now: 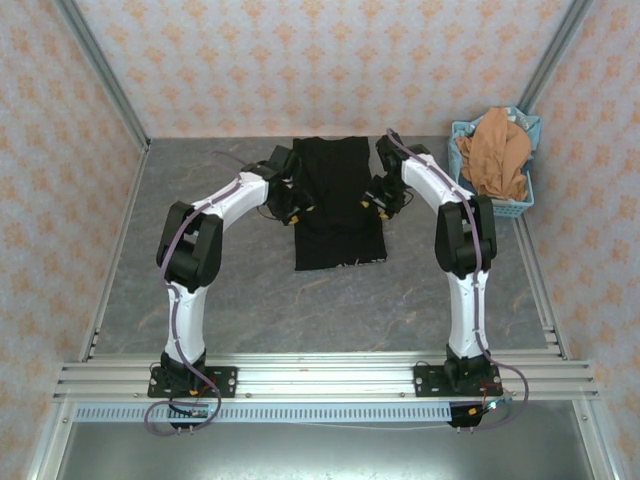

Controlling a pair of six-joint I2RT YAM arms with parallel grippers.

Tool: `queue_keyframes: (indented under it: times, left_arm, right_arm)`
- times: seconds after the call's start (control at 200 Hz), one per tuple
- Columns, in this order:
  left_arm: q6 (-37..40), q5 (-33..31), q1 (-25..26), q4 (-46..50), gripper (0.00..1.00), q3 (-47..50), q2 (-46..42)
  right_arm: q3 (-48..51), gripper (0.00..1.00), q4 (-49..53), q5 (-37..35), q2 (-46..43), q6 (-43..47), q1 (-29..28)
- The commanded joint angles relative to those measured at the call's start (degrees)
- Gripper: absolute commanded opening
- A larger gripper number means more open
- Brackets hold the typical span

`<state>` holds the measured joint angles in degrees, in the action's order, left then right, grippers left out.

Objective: Fold and stack the t-shirts

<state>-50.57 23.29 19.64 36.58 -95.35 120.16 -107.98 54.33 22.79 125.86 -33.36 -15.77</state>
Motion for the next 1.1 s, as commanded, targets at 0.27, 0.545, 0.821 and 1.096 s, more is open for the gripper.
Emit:
queue_keyframes:
  times: [0.27, 0.545, 0.821, 1.096]
  left_arm:
    - [-14.1, 3.0, 5.4, -15.5, 0.41, 21.0, -16.5]
    - [-14.6, 2.3, 6.3, -16.5, 0.24, 20.0, -9.8]
    - [-13.5, 0.7, 4.5, -15.3, 0.16, 19.1, -6.0]
    - [-10.9, 1.6, 0.7, -13.0, 0.16, 9.9, -0.4]
  right_arm:
    - [18.5, 0.47, -11.3, 5.8, -15.0, -4.7, 1.5]
    - [26.7, 0.56, -17.2, 7.9, -15.7, -7.2, 1.4]
    - [22.4, 0.58, -19.9, 10.0, -9.1, -9.9, 1.4]
    - [17.1, 0.58, -18.3, 9.7, -5.3, -10.1, 1.9]
